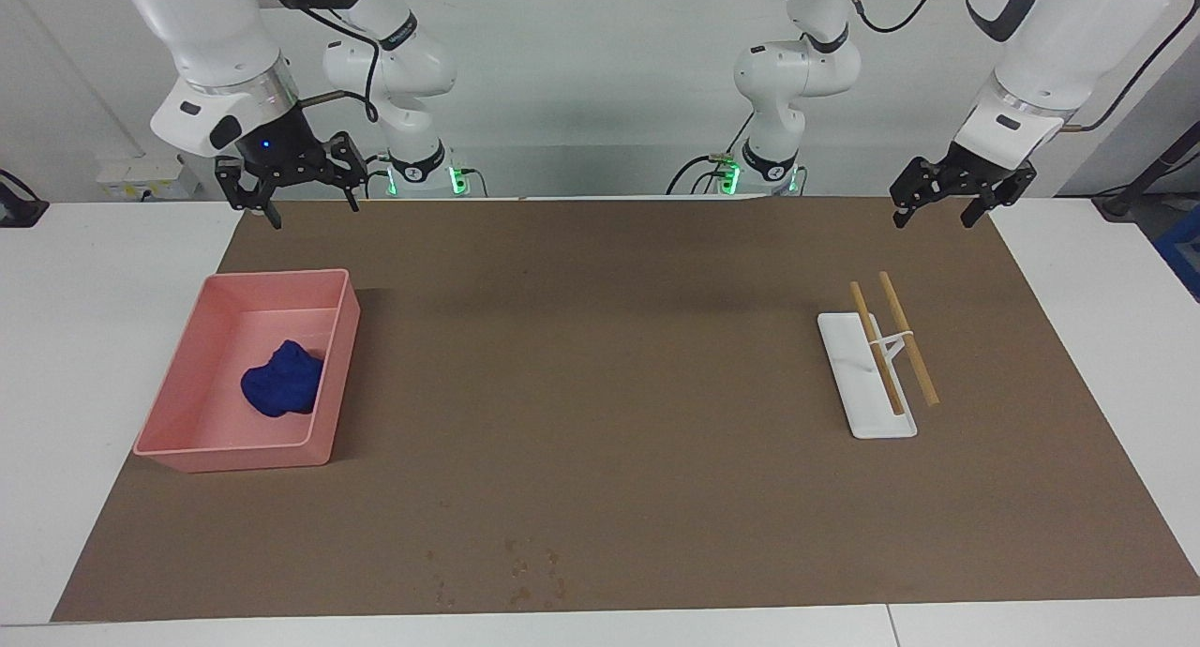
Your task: Wipe water with towel using both arms
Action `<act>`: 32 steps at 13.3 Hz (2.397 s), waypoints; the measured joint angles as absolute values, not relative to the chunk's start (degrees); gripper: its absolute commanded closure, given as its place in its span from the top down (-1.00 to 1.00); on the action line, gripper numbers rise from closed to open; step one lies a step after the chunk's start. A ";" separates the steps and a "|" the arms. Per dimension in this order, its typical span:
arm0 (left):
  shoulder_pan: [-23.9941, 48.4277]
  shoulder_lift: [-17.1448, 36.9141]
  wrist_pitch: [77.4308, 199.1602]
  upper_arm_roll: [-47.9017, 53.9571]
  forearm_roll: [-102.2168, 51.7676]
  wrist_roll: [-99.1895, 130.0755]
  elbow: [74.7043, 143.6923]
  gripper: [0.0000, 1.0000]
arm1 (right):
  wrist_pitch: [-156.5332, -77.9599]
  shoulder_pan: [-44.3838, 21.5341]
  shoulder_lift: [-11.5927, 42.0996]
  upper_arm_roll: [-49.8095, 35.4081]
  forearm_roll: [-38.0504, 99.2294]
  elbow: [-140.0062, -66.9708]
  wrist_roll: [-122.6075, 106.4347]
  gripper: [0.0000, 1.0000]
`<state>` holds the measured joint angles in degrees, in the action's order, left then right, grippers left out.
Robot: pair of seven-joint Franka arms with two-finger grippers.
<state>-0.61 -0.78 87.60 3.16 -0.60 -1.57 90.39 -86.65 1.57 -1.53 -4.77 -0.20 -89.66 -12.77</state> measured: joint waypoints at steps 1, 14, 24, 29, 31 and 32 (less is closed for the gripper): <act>-0.61 -0.78 87.60 3.16 -0.60 -1.57 90.39 1.00 | -86.65 1.52 -1.53 -4.11 -0.20 -89.62 -12.77 1.00; -0.61 -0.78 87.60 3.16 -0.60 -1.57 90.39 1.00 | -86.66 1.28 -1.53 -0.16 -0.21 -89.58 -12.77 1.00; -0.61 -0.78 87.60 3.16 -0.60 -1.57 90.39 1.00 | -86.66 1.26 -1.53 -0.10 -0.21 -89.58 -12.77 1.00; -0.61 -0.78 87.60 3.16 -0.60 -1.57 90.39 1.00 | -86.66 1.26 -1.53 0.15 -0.27 -89.57 -12.77 1.00; -0.61 -0.78 87.60 3.16 -0.60 -1.57 90.39 1.00 | -86.66 1.26 -1.53 0.17 -0.27 -89.57 -12.77 1.00; -0.61 -0.78 87.60 3.16 -0.60 -1.57 90.39 1.00 | -86.66 1.26 -1.53 0.17 -0.27 -89.57 -12.77 1.00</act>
